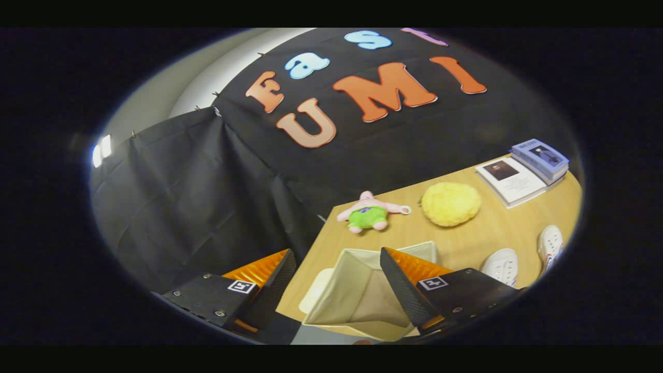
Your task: Open the storage box then place both shoes into the box .Put the left shoe in first, then the right shoe, with the right side of both shoes facing outward in a uniform manner.
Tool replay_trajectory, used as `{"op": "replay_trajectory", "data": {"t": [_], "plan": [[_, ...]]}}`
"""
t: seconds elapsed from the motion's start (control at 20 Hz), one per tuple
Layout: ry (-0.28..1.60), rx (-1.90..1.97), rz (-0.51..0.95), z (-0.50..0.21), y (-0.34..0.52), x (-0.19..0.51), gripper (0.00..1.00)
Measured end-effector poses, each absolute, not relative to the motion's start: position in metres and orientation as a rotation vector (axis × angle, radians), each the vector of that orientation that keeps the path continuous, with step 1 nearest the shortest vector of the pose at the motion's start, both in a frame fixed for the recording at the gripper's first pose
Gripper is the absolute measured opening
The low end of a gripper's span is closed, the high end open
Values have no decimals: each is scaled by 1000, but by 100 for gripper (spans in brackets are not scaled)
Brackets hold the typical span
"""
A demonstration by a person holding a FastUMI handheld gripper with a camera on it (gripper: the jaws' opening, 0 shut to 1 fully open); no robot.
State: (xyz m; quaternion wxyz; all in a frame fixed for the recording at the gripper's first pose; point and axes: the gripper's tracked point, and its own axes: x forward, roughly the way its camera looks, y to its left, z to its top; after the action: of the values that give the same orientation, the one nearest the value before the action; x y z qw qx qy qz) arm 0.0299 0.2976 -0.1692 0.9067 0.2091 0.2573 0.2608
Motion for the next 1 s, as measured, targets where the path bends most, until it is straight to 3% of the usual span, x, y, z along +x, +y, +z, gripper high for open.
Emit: {"op": "replay_trajectory", "data": {"t": [0.7, 1.0], "plan": [[554, 176, 81, -269, 89, 54, 98], [628, 127, 25, -335, 64, 23, 99]]}}
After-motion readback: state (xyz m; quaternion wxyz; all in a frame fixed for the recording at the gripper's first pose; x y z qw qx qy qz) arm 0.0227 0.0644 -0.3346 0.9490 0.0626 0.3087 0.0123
